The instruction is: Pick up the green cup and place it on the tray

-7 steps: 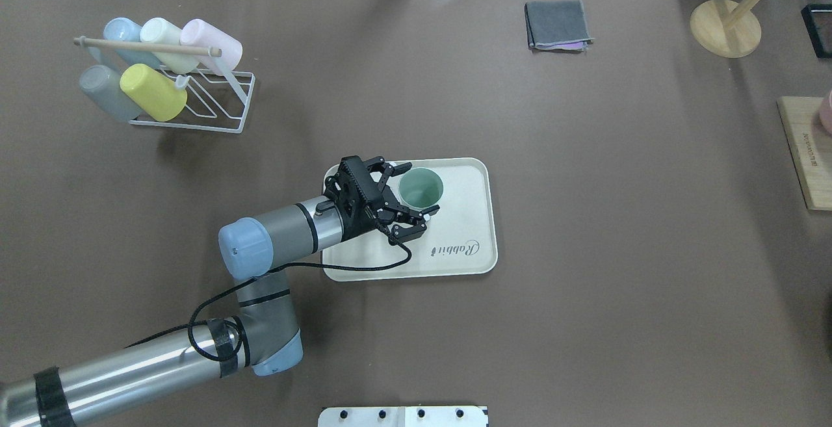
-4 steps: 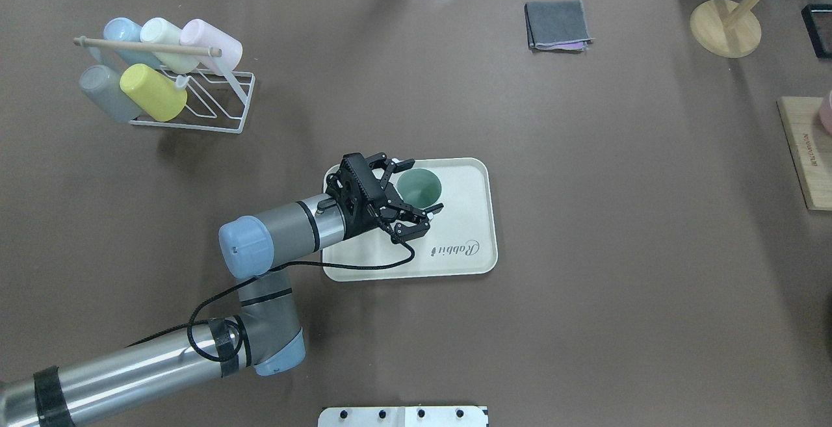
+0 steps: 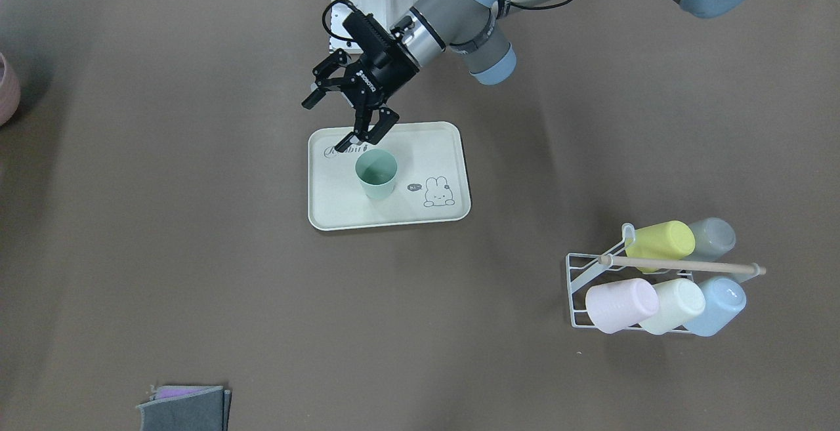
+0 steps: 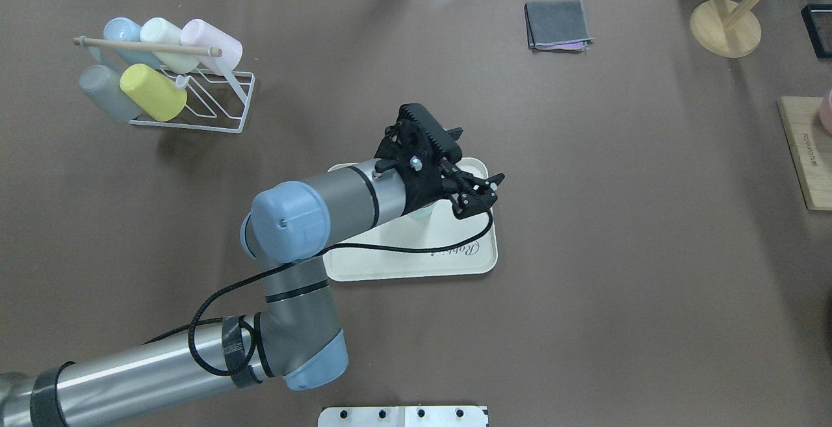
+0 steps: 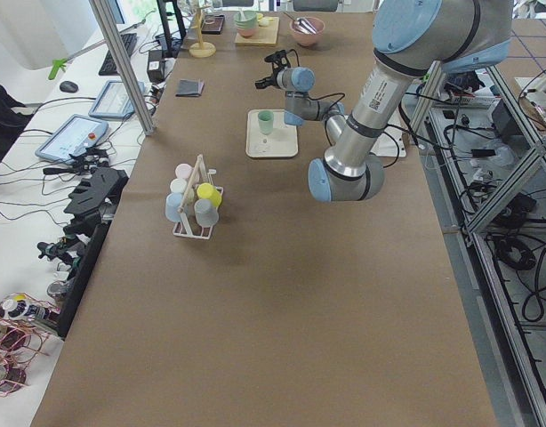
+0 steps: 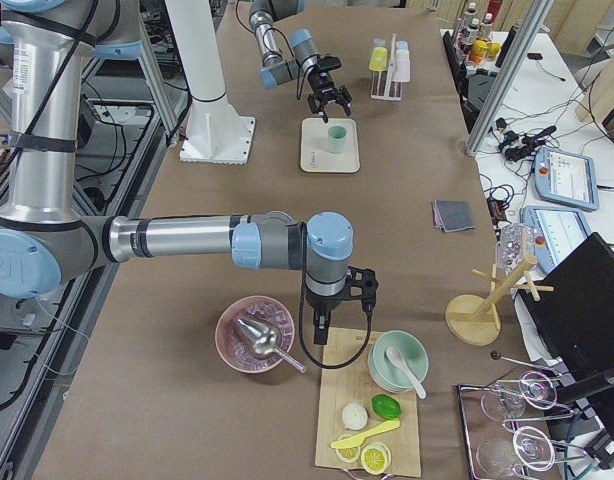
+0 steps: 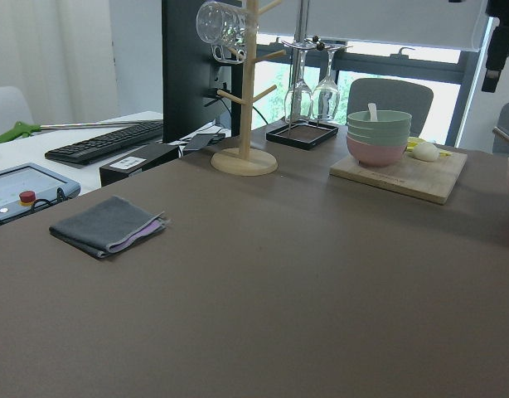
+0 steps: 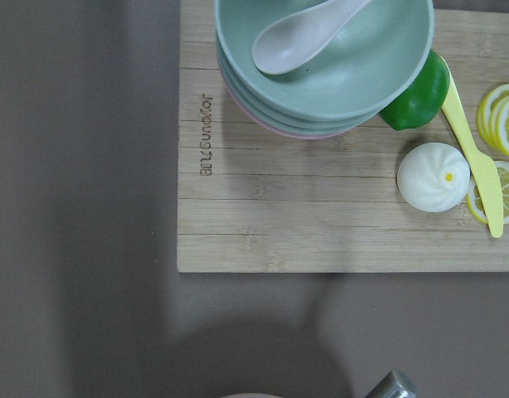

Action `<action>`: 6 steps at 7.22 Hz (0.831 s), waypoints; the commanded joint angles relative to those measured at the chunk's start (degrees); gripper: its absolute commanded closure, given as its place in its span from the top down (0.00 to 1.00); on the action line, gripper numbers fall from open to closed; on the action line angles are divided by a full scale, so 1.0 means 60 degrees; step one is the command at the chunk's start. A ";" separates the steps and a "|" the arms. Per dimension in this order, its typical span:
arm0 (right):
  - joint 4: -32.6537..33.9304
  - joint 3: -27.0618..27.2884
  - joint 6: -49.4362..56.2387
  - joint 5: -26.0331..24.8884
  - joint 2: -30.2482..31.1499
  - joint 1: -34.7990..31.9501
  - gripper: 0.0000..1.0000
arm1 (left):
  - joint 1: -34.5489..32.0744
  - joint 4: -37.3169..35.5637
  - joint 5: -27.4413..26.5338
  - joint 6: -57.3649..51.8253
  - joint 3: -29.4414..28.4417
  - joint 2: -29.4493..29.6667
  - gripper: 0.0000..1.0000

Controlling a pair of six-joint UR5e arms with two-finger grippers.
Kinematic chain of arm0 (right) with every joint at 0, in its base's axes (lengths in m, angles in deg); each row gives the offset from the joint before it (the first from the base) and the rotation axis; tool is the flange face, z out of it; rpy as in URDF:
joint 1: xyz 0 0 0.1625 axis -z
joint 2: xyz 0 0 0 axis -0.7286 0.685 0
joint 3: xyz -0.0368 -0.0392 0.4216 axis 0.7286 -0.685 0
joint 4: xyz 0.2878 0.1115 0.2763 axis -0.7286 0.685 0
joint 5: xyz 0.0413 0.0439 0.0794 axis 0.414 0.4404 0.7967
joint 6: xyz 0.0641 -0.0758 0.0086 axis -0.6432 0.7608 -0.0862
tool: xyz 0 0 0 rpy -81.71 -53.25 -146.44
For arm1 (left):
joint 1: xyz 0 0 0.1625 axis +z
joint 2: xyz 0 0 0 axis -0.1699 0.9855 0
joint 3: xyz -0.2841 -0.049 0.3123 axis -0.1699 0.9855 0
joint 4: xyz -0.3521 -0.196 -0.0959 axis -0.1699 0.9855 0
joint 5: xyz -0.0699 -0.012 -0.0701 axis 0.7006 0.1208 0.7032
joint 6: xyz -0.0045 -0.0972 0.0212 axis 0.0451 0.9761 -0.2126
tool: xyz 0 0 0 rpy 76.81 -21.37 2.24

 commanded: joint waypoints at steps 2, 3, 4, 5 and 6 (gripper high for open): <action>-0.0021 -0.0015 -0.0005 0.0022 0.0006 0.0000 1.00 | -0.0685 -0.5729 -0.1698 0.0103 0.0981 0.1123 0.99; -0.0035 0.0000 -0.0020 -0.0007 0.0006 0.0000 1.00 | -0.1793 -0.7076 -0.1700 0.0074 0.0999 0.0731 0.99; -0.0050 0.0015 -0.0064 0.0007 0.0006 0.0000 1.00 | -0.2631 -0.7771 -0.1671 0.0074 0.0984 0.0553 0.99; -0.0050 0.0044 -0.0064 0.0022 -0.0009 -0.0043 1.00 | -0.3350 -0.8097 -0.1468 0.0147 0.0984 0.0059 0.99; -0.0036 0.0131 -0.0064 0.0037 0.0020 -0.0044 1.00 | -0.4285 -0.8201 -0.0335 0.0162 0.0984 -0.0280 0.99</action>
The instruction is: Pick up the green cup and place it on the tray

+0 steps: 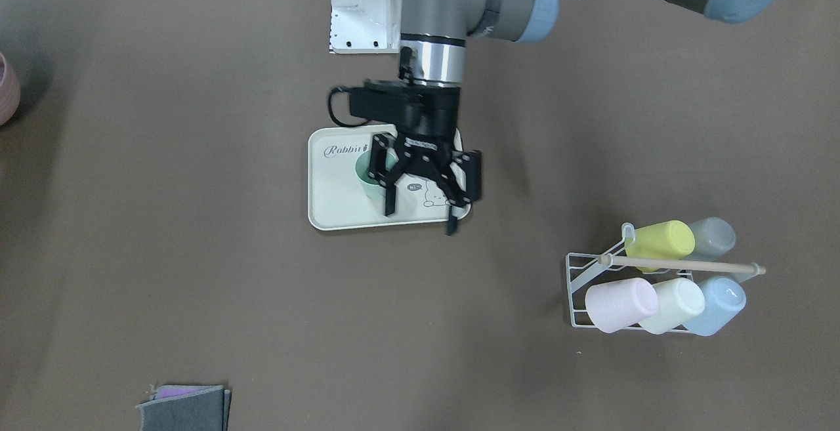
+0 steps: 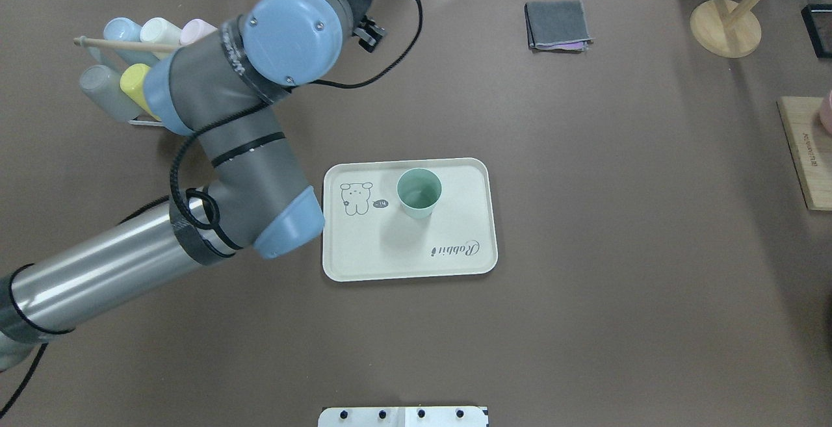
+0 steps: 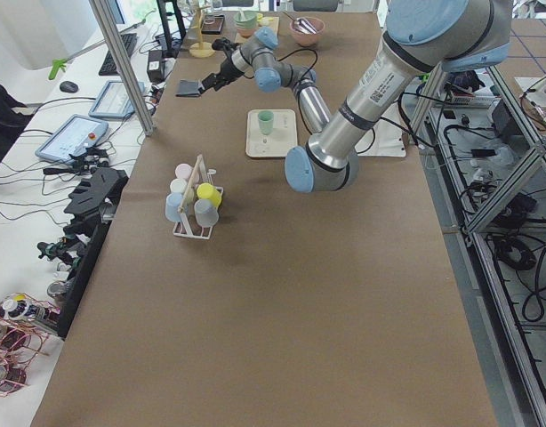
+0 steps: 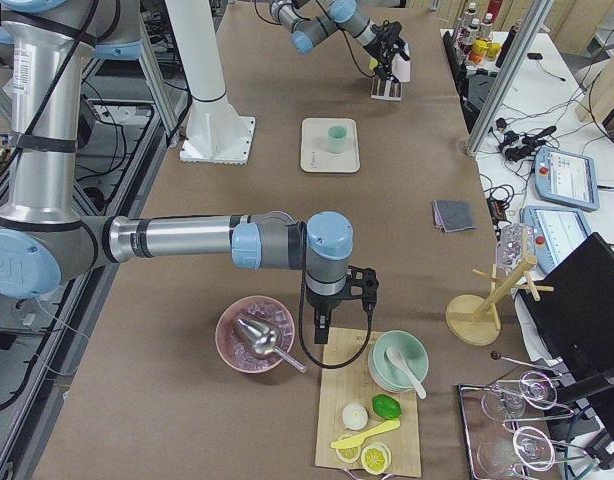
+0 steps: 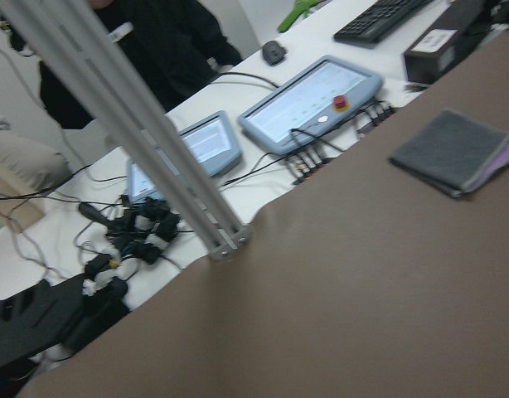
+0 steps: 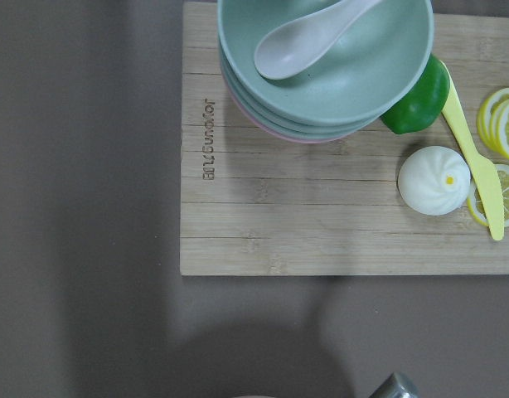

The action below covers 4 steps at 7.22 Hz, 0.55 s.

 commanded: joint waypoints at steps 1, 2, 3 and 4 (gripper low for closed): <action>0.0052 0.0094 -0.0006 0.0017 0.0046 -0.0014 1.00 | -0.2622 -0.0265 0.3160 -0.0039 -0.0023 -0.1423 0.99; 0.0067 0.0080 0.0008 0.0017 0.0060 -0.0029 1.00 | -0.3638 -0.0249 0.5125 -0.0054 -0.0270 -0.1839 0.99; 0.0068 0.0080 -0.0021 0.0017 0.0046 -0.0029 1.00 | -0.4243 -0.0177 0.6566 -0.0069 -0.0475 -0.2612 0.99; 0.0039 0.0080 -0.0050 0.0017 0.0031 -0.0015 1.00 | -0.4742 -0.0031 0.7320 -0.0069 -0.0506 -0.3258 0.99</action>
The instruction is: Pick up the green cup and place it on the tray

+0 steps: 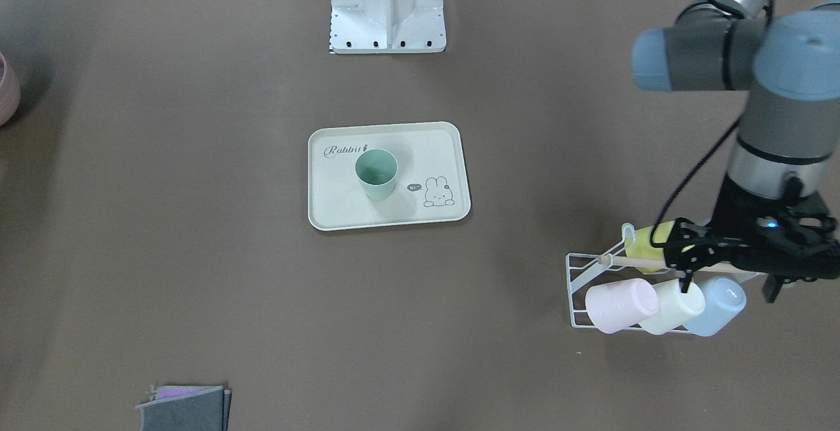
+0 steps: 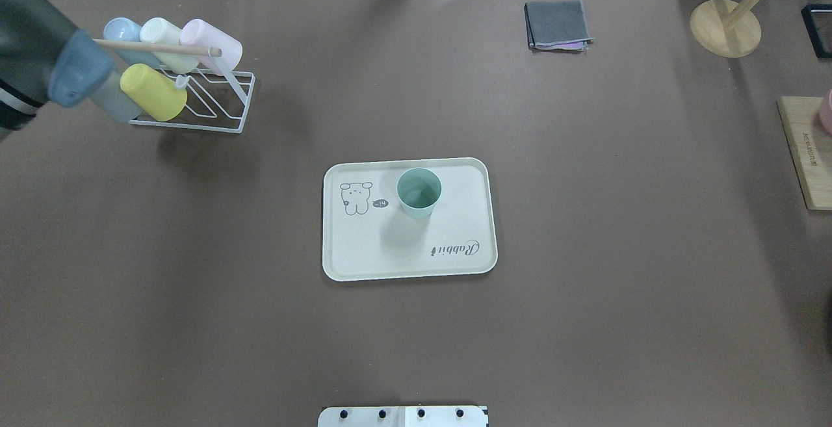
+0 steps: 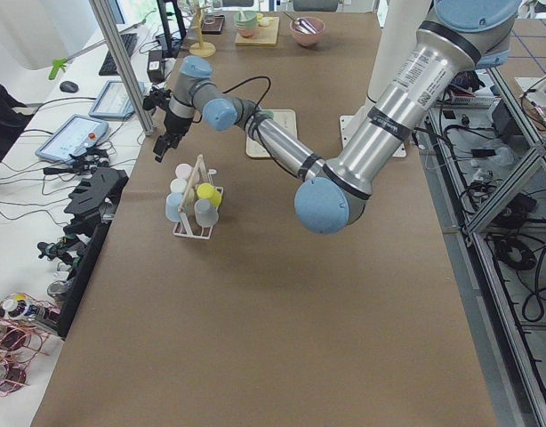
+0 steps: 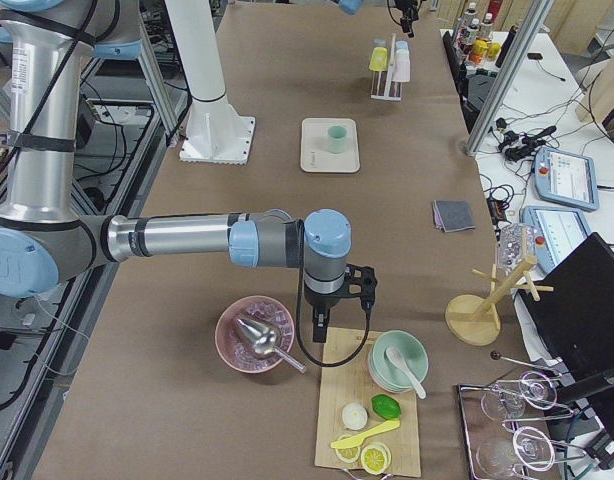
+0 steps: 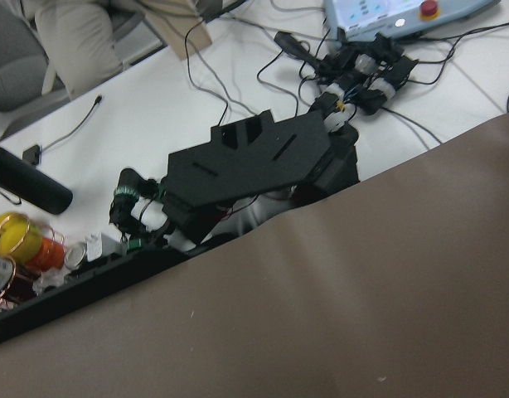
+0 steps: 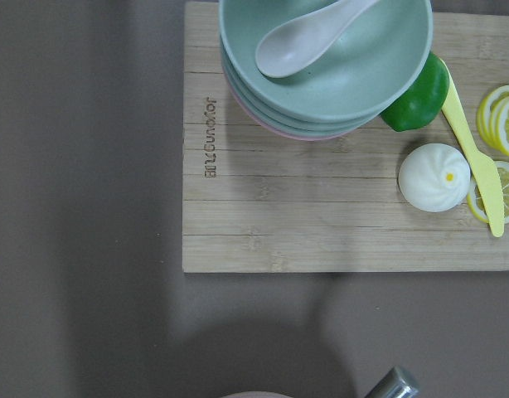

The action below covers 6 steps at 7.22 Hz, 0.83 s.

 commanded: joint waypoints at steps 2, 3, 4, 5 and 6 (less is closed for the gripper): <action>-0.0005 0.0000 -0.0030 0.0000 0.0016 -0.0006 1.00 | -0.1943 0.0147 0.3892 -0.1068 -0.0767 -0.1611 0.99; 0.0010 0.0000 -0.0030 -0.0014 0.0002 -0.0006 1.00 | -0.2341 0.0103 0.4760 -0.1803 -0.0727 -0.2253 0.99; 0.0010 0.0000 -0.0030 -0.0015 0.0016 -0.0006 1.00 | -0.2809 0.0117 0.5335 -0.1868 -0.0668 -0.2782 0.99; 0.0010 0.0000 -0.0030 -0.0015 0.0016 -0.0006 1.00 | -0.3089 -0.0173 0.5369 -0.1869 -0.0566 -0.3367 0.99; 0.0025 0.0000 -0.0030 -0.0015 0.0045 -0.0006 1.00 | -0.3251 -0.0291 0.5152 -0.1884 -0.0232 -0.4475 0.99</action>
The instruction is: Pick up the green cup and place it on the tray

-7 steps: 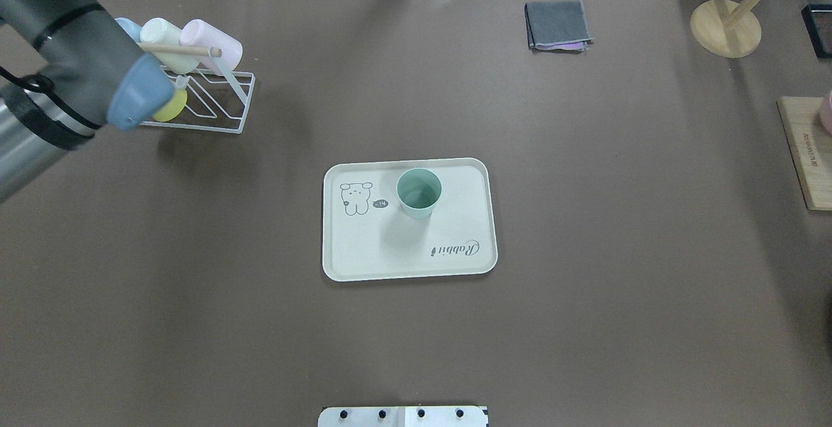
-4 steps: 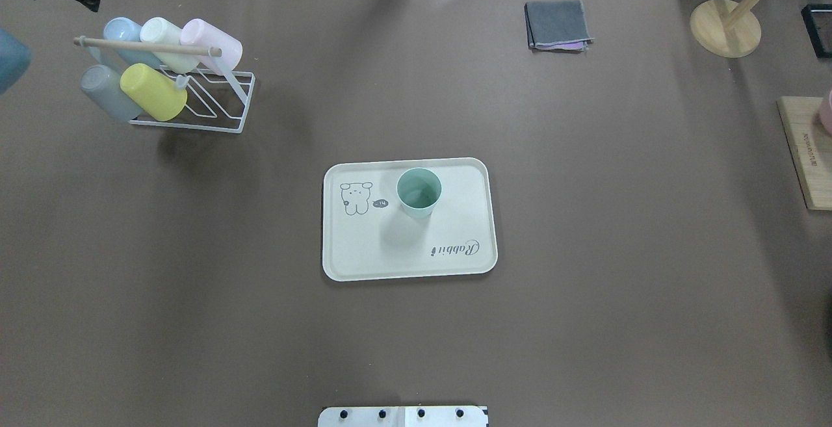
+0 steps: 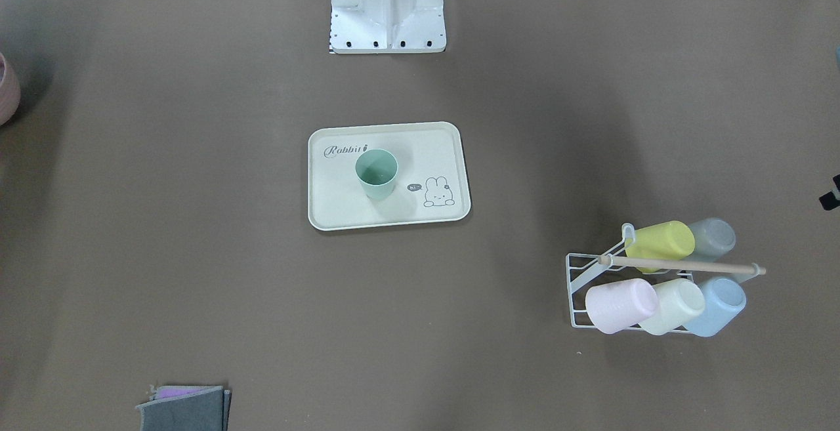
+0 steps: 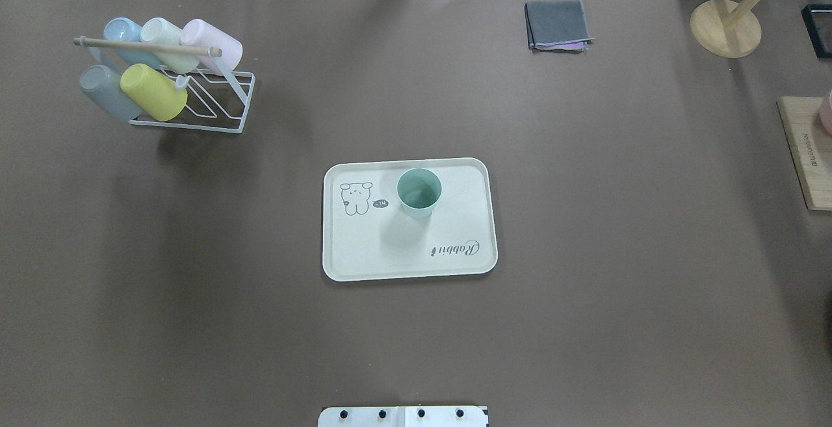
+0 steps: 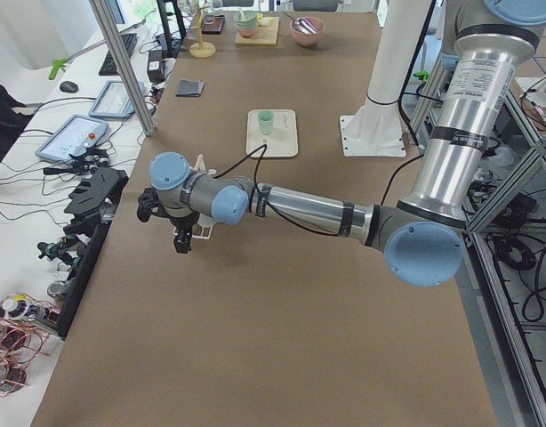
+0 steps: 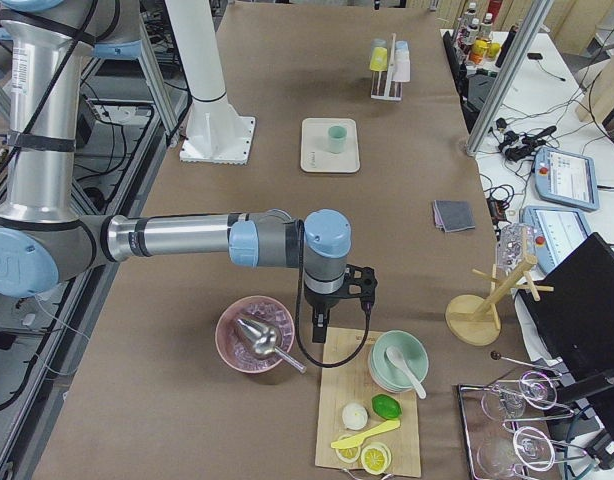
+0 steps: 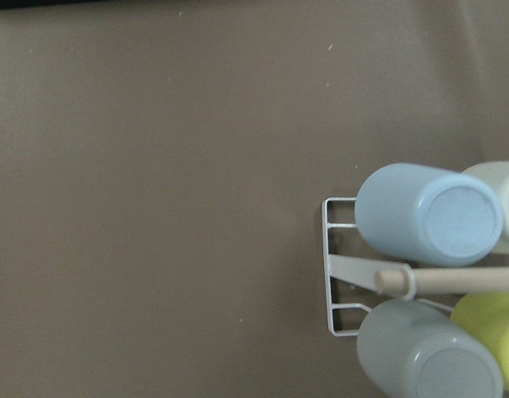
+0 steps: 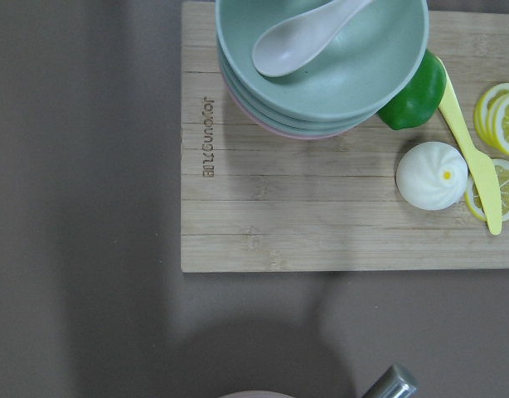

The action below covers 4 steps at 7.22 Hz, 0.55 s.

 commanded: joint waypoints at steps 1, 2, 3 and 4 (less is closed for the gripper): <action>-0.0003 0.0000 0.0000 -0.0001 0.0035 0.0014 1.00 | -0.0672 -0.0232 -0.0036 -0.0058 0.0566 -0.1694 0.99; 0.0012 -0.0015 0.0000 -0.0001 0.0036 0.0000 1.00 | -0.0937 -0.0188 -0.0080 -0.0159 0.0627 -0.2236 0.99; -0.0003 -0.0015 0.0000 -0.0001 0.0050 0.0000 1.00 | -0.0983 -0.0203 -0.0239 -0.0378 0.0700 -0.2386 0.99; -0.0003 -0.0015 0.0000 -0.0001 0.0036 0.0000 1.00 | -0.1129 -0.0217 -0.0531 -0.0394 0.0802 -0.2446 0.99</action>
